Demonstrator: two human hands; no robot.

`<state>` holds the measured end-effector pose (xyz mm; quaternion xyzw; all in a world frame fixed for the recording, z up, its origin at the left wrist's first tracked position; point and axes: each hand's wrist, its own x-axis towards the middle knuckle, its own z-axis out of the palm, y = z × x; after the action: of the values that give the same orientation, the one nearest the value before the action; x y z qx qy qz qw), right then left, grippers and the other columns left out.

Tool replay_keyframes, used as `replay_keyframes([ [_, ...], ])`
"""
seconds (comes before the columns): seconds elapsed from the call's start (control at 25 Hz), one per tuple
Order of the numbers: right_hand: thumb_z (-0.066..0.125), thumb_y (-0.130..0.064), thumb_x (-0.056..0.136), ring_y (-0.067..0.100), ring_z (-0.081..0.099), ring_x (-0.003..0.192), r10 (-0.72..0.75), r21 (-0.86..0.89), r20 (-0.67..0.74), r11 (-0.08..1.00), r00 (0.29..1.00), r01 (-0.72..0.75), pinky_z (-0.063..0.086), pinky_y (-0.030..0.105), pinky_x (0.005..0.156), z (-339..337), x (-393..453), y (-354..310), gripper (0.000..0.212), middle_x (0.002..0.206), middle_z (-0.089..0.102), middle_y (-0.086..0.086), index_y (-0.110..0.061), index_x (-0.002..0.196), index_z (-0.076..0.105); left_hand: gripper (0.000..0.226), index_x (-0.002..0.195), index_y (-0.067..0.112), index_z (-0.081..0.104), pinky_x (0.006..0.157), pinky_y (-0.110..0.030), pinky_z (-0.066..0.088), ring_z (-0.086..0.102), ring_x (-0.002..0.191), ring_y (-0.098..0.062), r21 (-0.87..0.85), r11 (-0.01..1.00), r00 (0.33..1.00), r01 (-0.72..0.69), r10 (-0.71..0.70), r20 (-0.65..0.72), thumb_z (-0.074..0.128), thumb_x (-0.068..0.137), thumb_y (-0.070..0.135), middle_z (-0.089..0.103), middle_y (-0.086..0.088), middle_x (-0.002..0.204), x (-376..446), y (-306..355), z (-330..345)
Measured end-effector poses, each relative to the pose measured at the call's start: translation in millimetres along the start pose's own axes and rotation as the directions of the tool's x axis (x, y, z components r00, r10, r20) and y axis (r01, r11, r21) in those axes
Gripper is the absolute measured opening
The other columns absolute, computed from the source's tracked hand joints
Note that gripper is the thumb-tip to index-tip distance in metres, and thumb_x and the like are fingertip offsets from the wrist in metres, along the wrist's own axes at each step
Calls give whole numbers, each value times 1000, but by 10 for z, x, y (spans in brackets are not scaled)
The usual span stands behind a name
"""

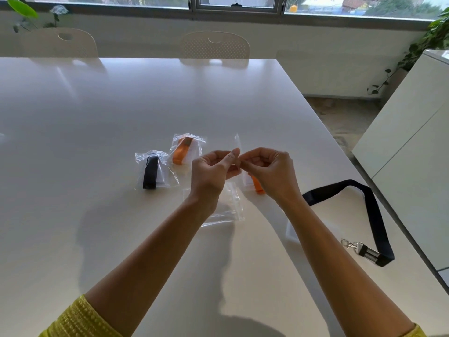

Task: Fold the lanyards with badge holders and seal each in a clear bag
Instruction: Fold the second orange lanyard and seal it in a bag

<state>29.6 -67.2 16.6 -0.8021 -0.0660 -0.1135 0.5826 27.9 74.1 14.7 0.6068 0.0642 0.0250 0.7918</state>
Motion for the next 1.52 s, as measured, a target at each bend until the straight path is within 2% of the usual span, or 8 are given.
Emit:
replay_keyframes([
  [0.2,72,-23,88,15,74,77,43,20,57,999,997,-44,62,29,73,-3,8,3,13,86,77,0,-14,96,76,7,91,4,71,87,-40,60,75,81,-25,-62,996,998,64,-65,-9,65,93,8,76,-12,82,18,-4,-22],
  [0.4,71,-33,88,0,69,72,-17,-150,-12,989,1000,15,56,15,68,19,-38,-25,13,80,73,-13,-21,92,74,14,98,-4,72,87,-37,60,75,89,-30,-86,995,998,56,-56,7,67,90,6,75,-21,93,-37,-39,10],
  [0.52,71,-37,87,-9,66,72,-127,-292,-63,951,990,103,50,6,65,38,-89,-31,12,79,68,-23,-27,94,74,17,101,-6,72,88,-38,59,75,90,-31,-91,994,999,53,-53,8,69,89,6,75,-23,96,-39,-44,3],
  [0.68,71,-31,89,-6,66,71,-209,-344,-83,924,974,169,49,3,68,56,-126,-31,12,85,72,-13,-23,97,76,14,100,-3,73,88,-39,59,75,89,-30,-51,998,999,38,-38,5,68,90,5,76,-20,94,-45,-54,-2],
  [0.84,68,-26,92,-4,64,72,-212,-346,-101,924,972,165,49,2,69,72,-111,-22,12,89,73,-7,-19,99,74,11,94,-1,73,83,-42,61,76,83,-31,10,1000,1000,8,-8,-19,68,91,8,76,-19,88,-59,-68,37],
  [1.04,67,-22,93,0,68,71,-183,-318,-101,937,978,143,53,7,70,77,-113,-56,9,79,70,-11,-18,96,74,8,87,2,73,80,-43,61,76,78,-31,100,993,997,-62,66,-40,69,91,8,76,-18,81,-46,-81,50],
  [1.24,68,-21,91,-8,66,72,-103,-217,-114,973,988,76,49,4,67,90,-104,-45,7,73,65,-22,-17,93,74,8,91,-1,72,75,-35,63,76,75,-26,115,992,998,-50,52,-23,67,91,6,76,-15,80,-66,-44,22],
  [1.52,68,-21,91,-6,67,72,-52,-174,-125,984,991,30,50,5,69,156,-96,2,9,74,66,-20,-17,95,75,9,93,-2,71,68,-27,61,77,75,-25,104,994,999,-27,30,-24,65,92,4,76,-16,82,-79,-41,-11],
])
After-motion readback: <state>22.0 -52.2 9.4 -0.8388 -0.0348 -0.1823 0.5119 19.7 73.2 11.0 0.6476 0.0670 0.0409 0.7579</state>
